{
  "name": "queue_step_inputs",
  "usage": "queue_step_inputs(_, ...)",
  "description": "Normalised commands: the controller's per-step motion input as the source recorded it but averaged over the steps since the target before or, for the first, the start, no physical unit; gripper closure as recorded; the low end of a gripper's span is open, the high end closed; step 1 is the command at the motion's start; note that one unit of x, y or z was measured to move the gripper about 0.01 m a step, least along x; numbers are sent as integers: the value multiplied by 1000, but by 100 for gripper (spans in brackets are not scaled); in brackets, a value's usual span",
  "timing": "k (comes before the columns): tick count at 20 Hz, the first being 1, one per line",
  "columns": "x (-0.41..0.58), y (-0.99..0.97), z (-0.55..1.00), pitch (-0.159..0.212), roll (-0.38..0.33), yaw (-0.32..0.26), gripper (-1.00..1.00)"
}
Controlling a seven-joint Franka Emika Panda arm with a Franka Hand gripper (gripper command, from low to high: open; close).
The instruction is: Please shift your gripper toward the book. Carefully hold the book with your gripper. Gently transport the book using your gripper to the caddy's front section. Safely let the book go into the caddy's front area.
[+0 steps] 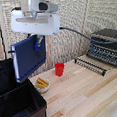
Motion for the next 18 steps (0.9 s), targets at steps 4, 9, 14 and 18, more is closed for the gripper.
queue_step_inputs(4, -163, 724, 96, 0, -19, -123, 100)
queue_step_inputs(9, -91, 706, 10, 15, -25, -137, 100)
queue_step_inputs(14, -3, 664, 3, 11, -12, -176, 100)
queue_step_inputs(18, 0, 531, -31, 2, 0, -249, 100)
